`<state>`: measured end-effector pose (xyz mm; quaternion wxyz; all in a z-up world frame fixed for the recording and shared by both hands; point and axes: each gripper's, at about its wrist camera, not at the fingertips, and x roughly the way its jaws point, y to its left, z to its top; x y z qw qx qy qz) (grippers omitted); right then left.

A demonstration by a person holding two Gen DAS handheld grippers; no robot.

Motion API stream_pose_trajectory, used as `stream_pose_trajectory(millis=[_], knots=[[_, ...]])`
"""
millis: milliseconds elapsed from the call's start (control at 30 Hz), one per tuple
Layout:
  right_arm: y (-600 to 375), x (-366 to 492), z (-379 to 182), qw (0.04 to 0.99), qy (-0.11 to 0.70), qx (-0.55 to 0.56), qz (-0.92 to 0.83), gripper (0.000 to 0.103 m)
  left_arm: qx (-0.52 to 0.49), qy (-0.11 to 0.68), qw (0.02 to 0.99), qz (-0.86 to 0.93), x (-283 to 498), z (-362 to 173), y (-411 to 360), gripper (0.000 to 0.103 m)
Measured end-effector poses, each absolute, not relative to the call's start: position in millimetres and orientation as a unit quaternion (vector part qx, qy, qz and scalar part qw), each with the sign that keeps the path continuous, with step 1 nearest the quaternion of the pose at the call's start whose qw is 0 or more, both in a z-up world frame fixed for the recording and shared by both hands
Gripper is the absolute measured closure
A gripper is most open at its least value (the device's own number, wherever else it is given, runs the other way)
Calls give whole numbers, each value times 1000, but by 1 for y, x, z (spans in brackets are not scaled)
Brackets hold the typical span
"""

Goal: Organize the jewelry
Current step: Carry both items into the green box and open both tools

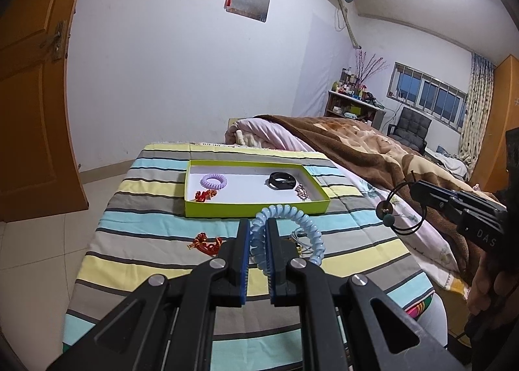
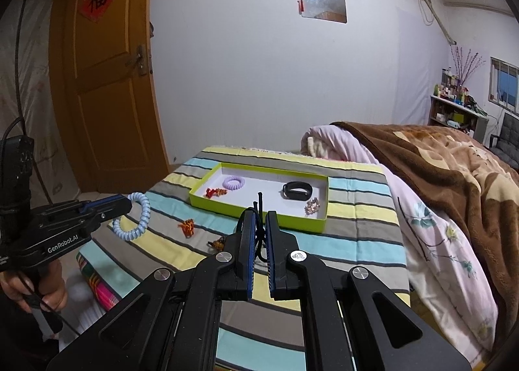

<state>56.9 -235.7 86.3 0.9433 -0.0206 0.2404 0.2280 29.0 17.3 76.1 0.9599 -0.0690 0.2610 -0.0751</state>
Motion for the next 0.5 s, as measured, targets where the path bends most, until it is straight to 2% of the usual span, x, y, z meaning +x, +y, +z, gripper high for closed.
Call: stream_pose_trajectory(millis=[500], knots=[[-222, 124, 66, 934, 270, -20, 232, 97, -61, 285, 955, -60, 87, 61, 25, 94]])
